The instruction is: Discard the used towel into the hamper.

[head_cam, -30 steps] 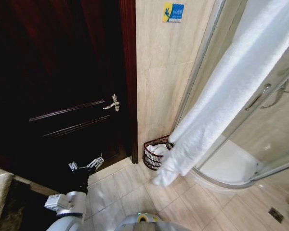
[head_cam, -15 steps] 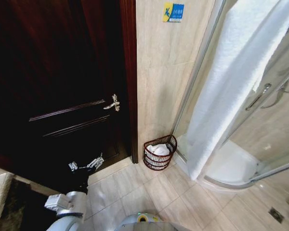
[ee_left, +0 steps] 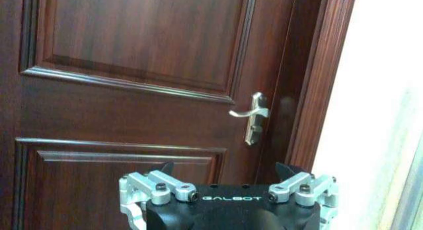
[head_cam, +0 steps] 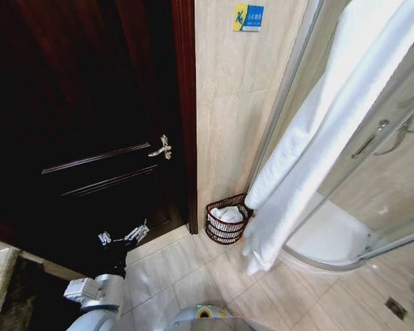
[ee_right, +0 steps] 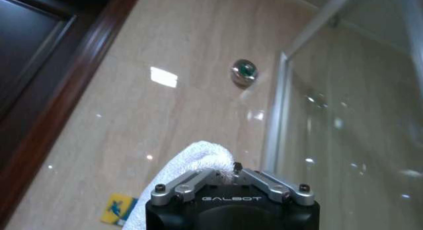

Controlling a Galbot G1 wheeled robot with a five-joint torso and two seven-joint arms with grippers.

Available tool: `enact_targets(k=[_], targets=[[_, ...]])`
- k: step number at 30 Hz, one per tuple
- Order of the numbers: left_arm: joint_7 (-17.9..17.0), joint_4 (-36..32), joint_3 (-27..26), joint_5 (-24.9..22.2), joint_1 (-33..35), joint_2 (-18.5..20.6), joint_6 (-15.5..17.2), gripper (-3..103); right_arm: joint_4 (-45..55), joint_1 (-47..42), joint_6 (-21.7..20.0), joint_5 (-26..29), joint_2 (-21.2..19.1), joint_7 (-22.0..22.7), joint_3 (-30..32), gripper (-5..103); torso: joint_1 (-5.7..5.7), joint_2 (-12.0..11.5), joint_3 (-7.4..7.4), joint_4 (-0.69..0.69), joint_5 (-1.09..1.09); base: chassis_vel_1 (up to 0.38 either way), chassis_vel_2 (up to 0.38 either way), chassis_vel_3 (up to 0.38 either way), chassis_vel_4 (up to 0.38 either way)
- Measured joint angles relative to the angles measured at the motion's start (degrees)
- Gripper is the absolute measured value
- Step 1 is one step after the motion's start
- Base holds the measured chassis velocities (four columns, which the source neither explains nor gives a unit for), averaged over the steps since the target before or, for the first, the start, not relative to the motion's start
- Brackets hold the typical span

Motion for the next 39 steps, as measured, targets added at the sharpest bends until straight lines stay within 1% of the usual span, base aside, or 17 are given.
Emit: enact_targets(k=[3, 5, 8, 9, 12, 13, 16, 17, 21, 22, 24, 25, 26, 30, 31, 33, 39], targets=[[0.0, 0.0, 0.0, 0.0, 0.0, 0.0, 0.0, 100, -0.88, -0.88, 0.71, 1.89, -4.24, 0.21, 1.19, 2, 0.0, 0.0, 0.0, 0.01, 0.01, 0.0, 0.0, 0.0, 0.0], [0.0, 0.0, 0.0, 0.0, 0.0, 0.0, 0.0, 100, -1.4, -1.14, 1.03, 2.2, -5.2, 0.21, 1.37, 2, 0.0, 0.0, 0.0, 0.01, 0.01, 0.0, 0.0, 0.0, 0.0], [0.0, 0.0, 0.0, 0.0, 0.0, 0.0, 0.0, 100, -5.3, -3.29, 3.1, 3.71, -10.42, 0.26, 2.42, 2, 0.0, 0.0, 0.0, 0.0, 0.02, 0.0, 0.0, 0.0, 0.0], [0.0, 0.0, 0.0, 0.0, 0.0, 0.0, 0.0, 100, -5.3, -3.29, 3.1, 3.71, -10.42, 0.26, 2.42, 2, 0.0, 0.0, 0.0, 0.0, 0.02, 0.0, 0.0, 0.0, 0.0], [0.0, 0.0, 0.0, 0.0, 0.0, 0.01, 0.0, 100, -9.57, -5.61, 4.0, 4.92, -15.15, 0.29, 3.95, 2, 0.0, 0.0, 0.0, -0.01, 0.01, 0.0, 0.0, 0.0, 0.0], [0.0, 0.0, 0.0, 0.0, 0.0, 0.01, 0.0, 100, -9.57, -5.61, 4.0, 4.92, -15.15, 0.29, 3.95, 2, 0.0, 0.0, 0.0, -0.01, 0.01, 0.0, 0.0, 0.0, 0.0], [0.0, 0.0, 0.0, 0.0, 0.0, 0.0, 0.0, 100, -12.49, -10.1, 4.13, 5.04, -17.74, 0.44, 9.07, 2, 0.0, 0.0, 0.0, 0.0, 0.01, 0.0, 0.0, 0.0, 0.0], [0.0, 0.0, 0.0, 0.0, 0.0, 0.0, 0.0, 100, -12.49, -10.1, 4.13, 5.04, -17.74, 0.44, 9.07, 2, 0.0, 0.0, 0.0, 0.0, 0.01, 0.0, 0.0, 0.0, 0.0], [0.0, 0.0, 0.0, 0.0, 0.0, 0.0, 0.0, 100, -16.83, -19.32, 4.65, 4.41, -21.05, 1.12, 19.75, 2, 0.0, 0.0, 0.0, 0.0, 0.03, 0.0, 0.0, 0.0, 0.0], [0.0, 0.0, 0.0, 0.0, 0.0, 0.0, 0.0, 100, -16.83, -19.32, 4.65, 4.41, -21.05, 1.12, 19.75, 2, 0.0, 0.0, 0.0, 0.0, 0.03, 0.0, 0.0, 0.0, 0.0], [0.0, 0.0, 0.0, 0.0, 0.0, 0.0, 0.0, 100, -21.87, -23.7, 4.97, 3.87, -24.68, 0.52, 25.2, 2, 0.0, 0.0, 0.01, 0.01, 0.03, 0.0, 0.0, 0.0, 0.0], [0.0, 0.0, 0.0, 0.0, 0.0, 0.0, 0.0, 100, -24.49, -25.41, 5.16, 3.48, -26.42, -0.06, 27.41, 2, 0.01, 0.0, 0.0, 0.0, -0.02, 0.0, 0.0, 0.0, 0.0], [0.0, 0.0, 0.0, 0.0, 0.0, 0.0, 0.0, 100, -24.49, -25.41, 5.16, 3.48, -26.42, -0.06, 27.41, 2, 0.01, 0.0, 0.0, 0.0, -0.02, 0.0, 0.0, 0.0, 0.0], [0.0, 0.0, 0.0, 0.0, 0.0, 0.0, 0.0, 100, -34.49, -31.98, 5.78, 1.64, -33.01, -2.32, 35.04, 2, 0.0, 0.0, 0.0, 0.01, -0.02, 0.0, 0.0, 0.0, 0.0], [0.0, 0.0, 0.0, 0.0, 0.0, 0.0, 0.0, 100, -34.49, -31.98, 5.78, 1.64, -33.01, -2.32, 35.04, 2, 0.0, 0.0, 0.0, 0.01, -0.02, 0.0, 0.0, 0.0, 0.0], [0.0, 0.0, 0.0, 0.0, 0.0, 0.0, 0.0, 100, -35.93, -35.02, 5.78, 1.18, -34.33, -2.29, 37.73, 2, 0.0, 0.0, 0.0, 0.01, 0.01, 0.0, 0.0, 0.0, 0.0], [0.0, 0.0, 0.0, 0.0, 0.0, 0.0, 0.0, 100, -36.09, -40.32, 5.84, -0.11, -34.96, -1.83, 41.54, 2, 0.01, 0.0, 0.01, 0.01, 0.04, 0.0, 0.0, 0.0, 0.0]])
